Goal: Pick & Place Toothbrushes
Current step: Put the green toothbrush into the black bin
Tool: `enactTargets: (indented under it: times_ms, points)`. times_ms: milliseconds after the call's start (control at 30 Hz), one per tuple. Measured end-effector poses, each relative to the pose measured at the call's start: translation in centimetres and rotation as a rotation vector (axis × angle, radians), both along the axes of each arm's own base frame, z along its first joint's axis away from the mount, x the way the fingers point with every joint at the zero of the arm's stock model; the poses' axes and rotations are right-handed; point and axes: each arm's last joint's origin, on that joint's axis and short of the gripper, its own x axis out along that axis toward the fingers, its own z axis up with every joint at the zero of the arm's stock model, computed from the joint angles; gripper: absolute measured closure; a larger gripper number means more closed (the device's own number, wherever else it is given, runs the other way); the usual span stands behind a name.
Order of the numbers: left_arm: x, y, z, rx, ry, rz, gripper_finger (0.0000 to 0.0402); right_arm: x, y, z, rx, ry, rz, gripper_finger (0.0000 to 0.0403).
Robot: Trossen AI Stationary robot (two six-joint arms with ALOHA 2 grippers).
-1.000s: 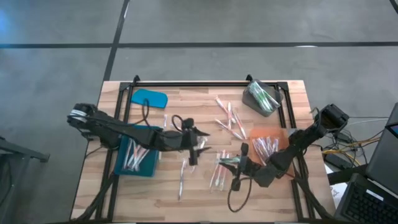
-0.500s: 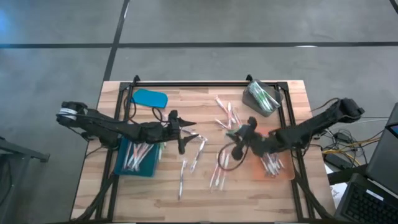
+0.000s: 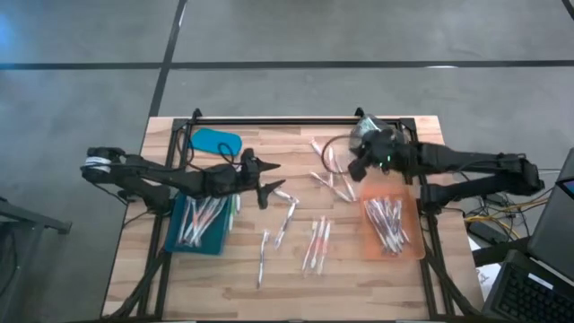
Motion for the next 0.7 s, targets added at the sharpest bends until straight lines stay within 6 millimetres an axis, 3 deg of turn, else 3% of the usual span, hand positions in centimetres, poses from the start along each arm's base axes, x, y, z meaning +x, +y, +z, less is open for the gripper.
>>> enactTargets:
  times_ms: [200,400,700]
  points:
    - [-0.1,0.5,0.8,0.029,-0.076,0.118,0.0157,-1.2,-3.7,2.2,0.032,0.15,-0.091,0.0366]
    - [-0.1,0.5,1.3,0.033,-0.127,0.123,0.0157,-1.6,-6.6,4.0,0.063,0.317,-0.171,0.0366]
    - [-0.1,0.7,1.3,0.077,-0.103,0.129,0.0156,-1.1,-11.0,4.7,0.228,0.523,-0.233,0.0366]
